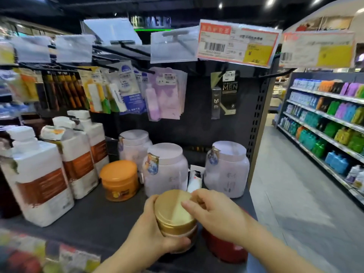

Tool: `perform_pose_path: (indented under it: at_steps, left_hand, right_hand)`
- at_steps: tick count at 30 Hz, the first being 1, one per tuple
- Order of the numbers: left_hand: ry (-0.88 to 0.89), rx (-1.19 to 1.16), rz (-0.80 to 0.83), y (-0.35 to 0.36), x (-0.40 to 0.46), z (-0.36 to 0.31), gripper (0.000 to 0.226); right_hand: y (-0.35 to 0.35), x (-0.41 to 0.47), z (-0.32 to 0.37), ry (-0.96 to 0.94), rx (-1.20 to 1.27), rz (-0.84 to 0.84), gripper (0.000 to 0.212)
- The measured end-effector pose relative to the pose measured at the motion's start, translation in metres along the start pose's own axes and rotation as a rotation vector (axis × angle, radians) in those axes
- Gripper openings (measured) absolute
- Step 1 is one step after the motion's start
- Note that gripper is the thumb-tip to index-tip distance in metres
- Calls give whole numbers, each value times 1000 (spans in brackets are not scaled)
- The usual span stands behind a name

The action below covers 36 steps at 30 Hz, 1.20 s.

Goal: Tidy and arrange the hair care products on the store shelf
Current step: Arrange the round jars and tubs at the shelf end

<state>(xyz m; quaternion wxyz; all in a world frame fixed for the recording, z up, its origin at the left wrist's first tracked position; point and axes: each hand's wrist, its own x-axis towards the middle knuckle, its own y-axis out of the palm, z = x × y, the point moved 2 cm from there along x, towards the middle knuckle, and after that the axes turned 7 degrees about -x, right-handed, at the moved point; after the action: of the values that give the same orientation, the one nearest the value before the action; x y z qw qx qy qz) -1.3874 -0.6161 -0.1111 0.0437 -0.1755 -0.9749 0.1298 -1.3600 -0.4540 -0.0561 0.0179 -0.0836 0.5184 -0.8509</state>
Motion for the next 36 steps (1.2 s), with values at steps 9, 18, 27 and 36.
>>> perform_pose_path:
  at_steps: [9,18,27,36]
  left_hand:
    - [-34,168,-31,-46,-6,5,119]
    - [-38,541,-496,-117,64,-3,110]
    - [-181,528,-464,-118,82,2,99]
    - [-113,620,-297,-96,-8,-7,105]
  right_hand:
    - [-12,11,-6,33,3,-133,40]
    - [-4,46,19,102,186,-272,67]
    - [-12,81,27,115,255,-248,92]
    - [-2,113,32,113,196,-211,102]
